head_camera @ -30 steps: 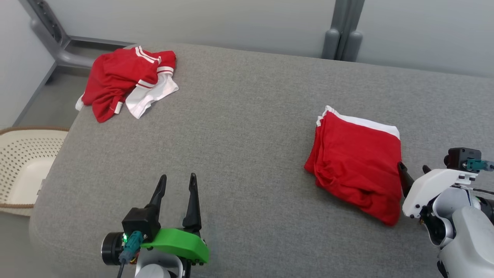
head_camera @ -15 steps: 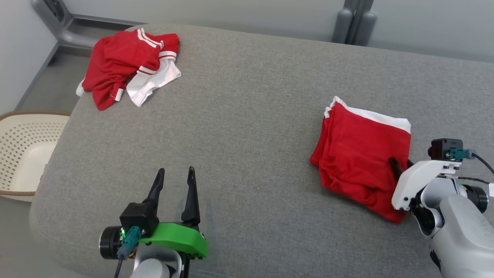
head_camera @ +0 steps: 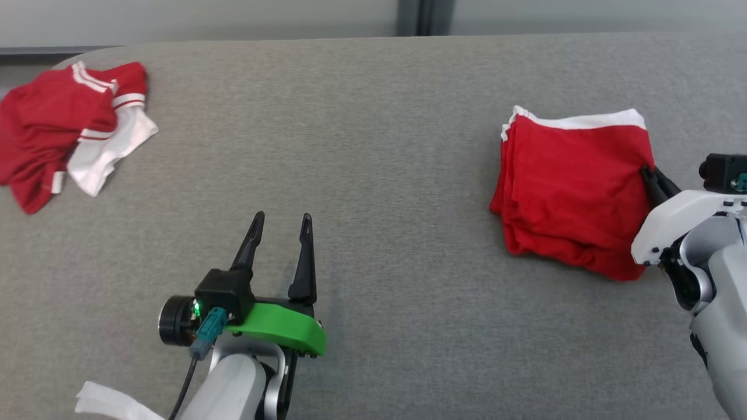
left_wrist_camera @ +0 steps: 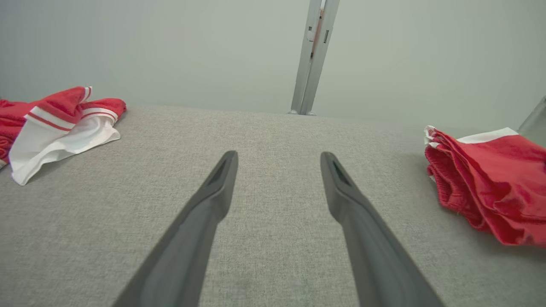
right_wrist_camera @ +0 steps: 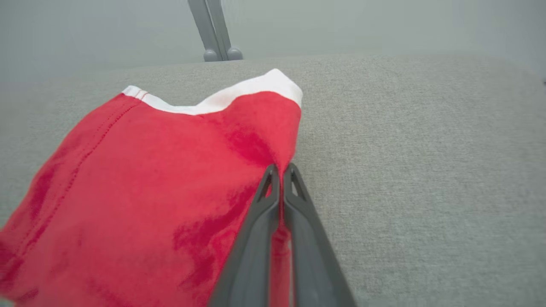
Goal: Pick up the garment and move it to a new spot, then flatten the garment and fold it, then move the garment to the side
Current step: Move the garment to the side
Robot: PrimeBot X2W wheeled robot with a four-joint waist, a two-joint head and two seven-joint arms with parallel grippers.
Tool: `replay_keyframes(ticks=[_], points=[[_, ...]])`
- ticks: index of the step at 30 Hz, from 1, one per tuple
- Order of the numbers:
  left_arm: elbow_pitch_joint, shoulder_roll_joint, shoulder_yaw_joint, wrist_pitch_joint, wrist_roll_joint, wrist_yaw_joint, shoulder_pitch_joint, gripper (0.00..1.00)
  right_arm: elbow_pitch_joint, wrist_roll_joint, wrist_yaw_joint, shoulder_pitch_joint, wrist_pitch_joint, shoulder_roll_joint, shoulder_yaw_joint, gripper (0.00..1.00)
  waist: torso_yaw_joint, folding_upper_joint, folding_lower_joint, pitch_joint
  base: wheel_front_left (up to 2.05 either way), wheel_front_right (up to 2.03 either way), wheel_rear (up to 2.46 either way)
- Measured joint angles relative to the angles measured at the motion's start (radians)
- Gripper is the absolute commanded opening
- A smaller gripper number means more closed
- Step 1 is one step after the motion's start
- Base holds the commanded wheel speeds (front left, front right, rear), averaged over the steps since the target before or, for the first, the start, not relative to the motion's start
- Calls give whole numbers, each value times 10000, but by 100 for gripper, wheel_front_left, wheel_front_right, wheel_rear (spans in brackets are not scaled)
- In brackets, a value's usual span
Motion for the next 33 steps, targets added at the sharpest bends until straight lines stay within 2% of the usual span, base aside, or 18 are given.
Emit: replay_keyframes(ticks=[10,16,23,33], points=[[-96,132,-263,255,337,-159,-851,100,67,150,-2,-235,-679,132,-151,0,-1898,0,0,749,0,0,0],[-159,274,-276,337,364,-142,-905,100,280,125,-2,-381,-1147,186,-86,0,-2487,0,0,1288,0,0,0],[-368,336,-159,330,324,-2,-926,100,719,-205,0,-1136,-1367,-59,184,0,-2316,0,0,1552,0,0,0],[-587,412,-92,330,305,102,-1091,100,2125,-895,0,-3104,-1241,-1678,382,0,-1395,0,0,1930,0,0,0]])
